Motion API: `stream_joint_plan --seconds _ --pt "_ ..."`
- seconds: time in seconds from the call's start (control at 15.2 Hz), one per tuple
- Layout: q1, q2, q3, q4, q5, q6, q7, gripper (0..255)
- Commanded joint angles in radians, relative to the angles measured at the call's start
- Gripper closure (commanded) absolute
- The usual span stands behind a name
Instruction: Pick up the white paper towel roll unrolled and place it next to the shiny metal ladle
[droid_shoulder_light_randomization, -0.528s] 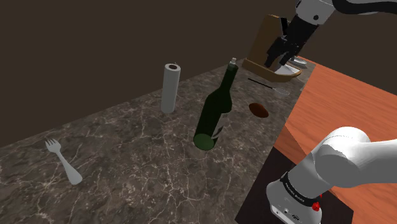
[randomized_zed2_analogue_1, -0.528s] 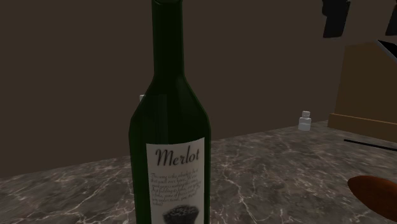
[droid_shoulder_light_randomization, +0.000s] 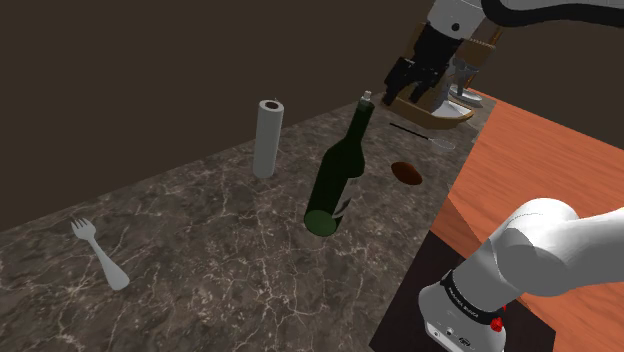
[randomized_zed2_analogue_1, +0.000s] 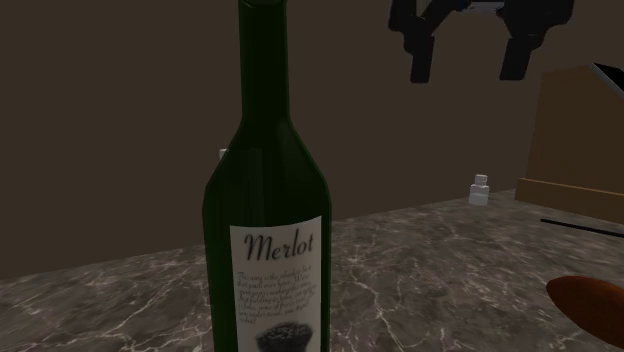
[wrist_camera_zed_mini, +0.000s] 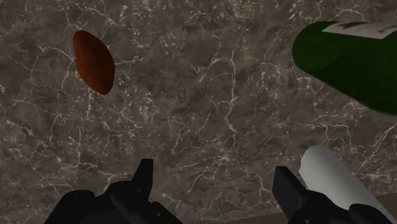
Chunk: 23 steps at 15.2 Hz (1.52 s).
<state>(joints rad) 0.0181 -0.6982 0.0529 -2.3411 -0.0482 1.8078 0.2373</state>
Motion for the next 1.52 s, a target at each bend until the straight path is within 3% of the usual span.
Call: stream_joint_plan --seconds 0.0,0.66,1.32,1.45 --pt "0.009 0.043 0.03 -0.003 0.014 0.05 0.039 0" --pt "0.038 0.324 0.189 0.145 0.028 0.201 0.239 0" --pt "0.063 0.657 0.319 0.411 -0.084 0.266 0.458 0" --pt "0.063 0.668 0.317 0.396 -0.09 0.29 0.462 0"
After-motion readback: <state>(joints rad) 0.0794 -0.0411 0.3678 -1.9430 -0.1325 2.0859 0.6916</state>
